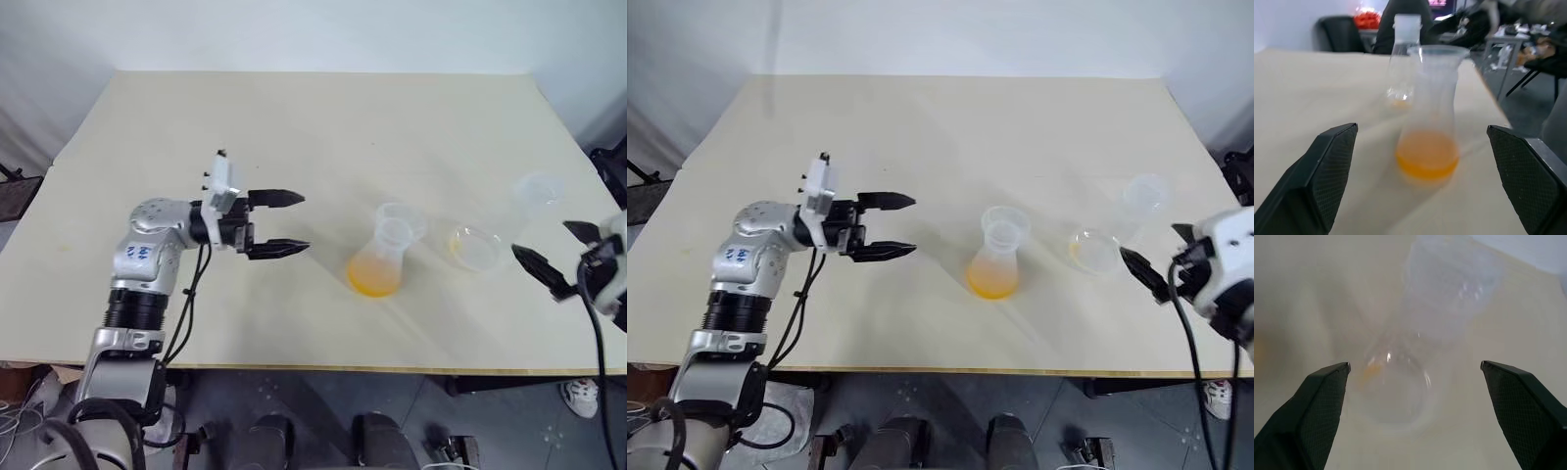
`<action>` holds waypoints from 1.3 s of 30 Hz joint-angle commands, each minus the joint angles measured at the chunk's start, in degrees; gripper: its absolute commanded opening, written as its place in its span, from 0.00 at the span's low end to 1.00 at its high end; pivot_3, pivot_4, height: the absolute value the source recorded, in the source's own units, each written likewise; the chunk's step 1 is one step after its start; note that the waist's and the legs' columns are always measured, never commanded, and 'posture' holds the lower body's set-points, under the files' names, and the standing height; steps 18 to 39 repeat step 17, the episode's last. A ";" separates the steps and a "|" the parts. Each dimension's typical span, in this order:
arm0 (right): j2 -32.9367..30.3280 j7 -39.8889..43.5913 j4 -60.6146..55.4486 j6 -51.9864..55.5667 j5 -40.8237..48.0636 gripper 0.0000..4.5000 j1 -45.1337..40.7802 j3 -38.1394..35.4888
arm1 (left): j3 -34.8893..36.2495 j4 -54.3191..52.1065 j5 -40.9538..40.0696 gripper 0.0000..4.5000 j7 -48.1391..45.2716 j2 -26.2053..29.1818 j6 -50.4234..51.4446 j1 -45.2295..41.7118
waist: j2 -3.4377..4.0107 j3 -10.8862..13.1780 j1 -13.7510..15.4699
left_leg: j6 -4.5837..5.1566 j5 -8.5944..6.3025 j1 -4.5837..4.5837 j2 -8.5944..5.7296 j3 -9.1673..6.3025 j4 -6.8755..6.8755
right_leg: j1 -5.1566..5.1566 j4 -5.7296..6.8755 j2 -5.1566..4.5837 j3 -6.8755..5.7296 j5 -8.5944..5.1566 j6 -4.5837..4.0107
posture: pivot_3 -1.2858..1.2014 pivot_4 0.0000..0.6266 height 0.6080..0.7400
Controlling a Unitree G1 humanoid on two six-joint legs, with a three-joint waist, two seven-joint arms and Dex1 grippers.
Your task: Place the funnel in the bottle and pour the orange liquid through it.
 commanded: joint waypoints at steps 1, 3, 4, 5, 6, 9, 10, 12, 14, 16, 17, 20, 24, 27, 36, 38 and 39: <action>-1.05 6.96 -1.56 -3.75 3.01 0.99 4.63 -5.31 | 3.55 -1.02 -1.18 1.00 -0.75 3.15 -2.25 2.23 | 0.00 0.00 -0.07 | 0.00 0.00 0.01 0.00 0.00 0.00 | 0.01 0.00 0.00 0.00 0.00 0.00 | 0.52 0.24 1.00; -0.94 11.52 -1.07 -7.12 3.70 0.99 8.00 -5.94 | 4.85 -1.62 -1.70 1.00 -1.25 4.60 -3.06 4.77 | 0.00 0.00 -0.17 | 0.00 0.00 0.04 0.02 0.02 -0.02 | 0.02 -0.02 0.00 0.02 0.00 0.00 | 0.52 0.24 1.00; -1.14 14.15 -0.21 -10.19 3.20 0.99 9.42 -5.46 | 5.35 -1.71 -1.70 1.00 -1.33 5.12 -3.74 6.09 | 0.00 0.00 -0.18 | 0.00 0.00 0.07 0.04 0.03 -0.03 | 0.03 -0.02 0.01 0.03 0.00 0.00 | 0.52 0.24 1.00; -1.71 16.26 0.60 -12.37 2.75 0.99 10.39 -4.71 | 5.86 -1.87 -1.82 1.00 -1.69 5.56 -4.47 7.42 | 0.01 0.00 -0.15 | 0.00 0.00 0.07 0.04 0.04 -0.03 | 0.03 -0.03 0.02 0.03 0.00 0.00 | 0.52 0.24 1.00; -2.35 17.87 1.52 -13.48 2.97 0.99 10.54 -3.97 | 6.43 -2.26 -2.07 1.00 -1.89 6.04 -4.77 8.92 | 0.00 0.00 -0.14 | 0.00 0.00 0.08 0.03 0.04 -0.03 | 0.06 -0.05 0.01 0.03 0.00 0.00 | 0.52 0.24 1.00; -3.64 23.00 5.16 -16.34 6.11 0.99 8.14 -2.54 | 7.81 -4.65 -3.18 1.00 -1.60 6.69 -4.87 12.43 | 0.00 0.00 -0.12 | 0.01 0.00 0.08 0.04 0.06 0.00 | 0.12 -0.13 0.00 0.06 0.00 0.00 | 0.52 0.24 1.00; -4.51 25.55 6.38 -17.91 6.43 0.99 7.62 -1.50 | 8.45 -5.80 -3.75 1.00 -1.50 6.93 -4.71 13.72 | 0.00 0.00 -0.08 | 0.01 0.00 0.09 0.06 0.05 0.00 | 0.13 -0.16 0.01 0.06 0.00 0.00 | 0.52 0.24 1.00; -5.85 28.69 8.15 -20.00 6.12 0.99 7.30 -0.13 | 9.19 -7.56 -4.54 1.00 -1.05 7.22 -4.31 15.29 | 0.00 0.00 -0.05 | 0.00 0.00 0.08 0.08 0.03 -0.01 | 0.14 -0.19 0.01 0.03 0.00 0.00 | 0.52 0.24 1.00; -7.77 31.94 10.70 -21.89 5.34 0.99 6.54 2.44 | 10.55 -9.39 -5.57 1.00 -0.31 7.59 -3.78 17.29 | 0.00 0.00 0.06 | 0.00 0.00 0.07 0.08 -0.01 -0.01 | 0.16 -0.19 0.00 -0.01 0.00 0.00 | 0.52 0.24 1.00; -9.19 33.05 12.84 -22.14 6.02 0.99 3.77 4.62 | 11.70 -10.79 -6.27 1.00 -0.39 8.25 -3.66 19.86 | 0.00 0.00 -0.02 | 0.02 -0.01 0.08 0.06 -0.01 -0.01 | 0.20 -0.24 -0.03 -0.01 0.00 0.00 | 0.52 0.24 1.00; -9.49 33.19 13.36 -22.17 6.29 0.99 2.90 5.08 | 11.90 -11.24 -6.54 1.00 -0.62 8.53 -3.56 20.73 | 0.00 0.00 -0.02 | 0.02 -0.01 0.08 0.07 0.00 0.00 | 0.21 -0.26 -0.03 -0.01 0.00 0.00 | 0.52 0.24 1.00; -9.49 33.19 13.36 -22.17 6.29 0.99 2.90 5.08 | 11.90 -11.24 -6.54 1.00 -0.62 8.53 -3.56 20.73 | 0.00 0.00 -0.02 | 0.02 -0.01 0.08 0.07 0.00 0.00 | 0.21 -0.26 -0.03 -0.01 0.00 0.00 | 0.52 0.24 1.00; -9.49 33.19 13.36 -22.17 6.29 0.99 2.90 5.08 | 11.90 -11.24 -6.54 1.00 -0.62 8.53 -3.56 20.73 | 0.00 0.00 -0.02 | 0.02 -0.01 0.08 0.07 0.00 0.00 | 0.21 -0.26 -0.03 -0.01 0.00 0.00 | 0.52 0.24 1.00; -9.49 33.19 13.36 -22.17 6.29 0.99 2.90 5.08 | 11.90 -11.24 -6.54 1.00 -0.62 8.53 -3.56 20.73 | 0.00 0.00 -0.02 | 0.02 -0.01 0.08 0.07 0.00 0.00 | 0.21 -0.26 -0.03 -0.01 0.00 0.00 | 0.52 0.24 1.00; -9.49 33.19 13.36 -22.17 6.29 0.99 2.90 5.08 | 11.90 -11.24 -6.54 1.00 -0.62 8.53 -3.56 20.73 | 0.00 0.00 -0.02 | 0.02 -0.01 0.08 0.07 0.00 0.00 | 0.21 -0.26 -0.03 -0.01 0.00 0.00 | 0.52 0.24 1.00; -9.49 33.19 13.36 -22.17 6.29 0.99 2.90 5.08 | 11.90 -11.24 -6.54 1.00 -0.62 8.53 -3.56 20.73 | 0.00 0.00 -0.02 | 0.02 -0.01 0.08 0.07 0.00 0.00 | 0.21 -0.26 -0.03 -0.01 0.00 0.00 | 0.52 0.24 1.00; -9.49 33.19 13.36 -22.17 6.29 0.99 2.90 5.08 | 11.90 -11.24 -6.54 1.00 -0.62 8.53 -3.56 20.73 | 0.00 0.00 -0.02 | 0.02 -0.01 0.08 0.07 0.00 0.00 | 0.21 -0.26 -0.03 -0.01 0.00 0.00 | 0.52 0.24 1.00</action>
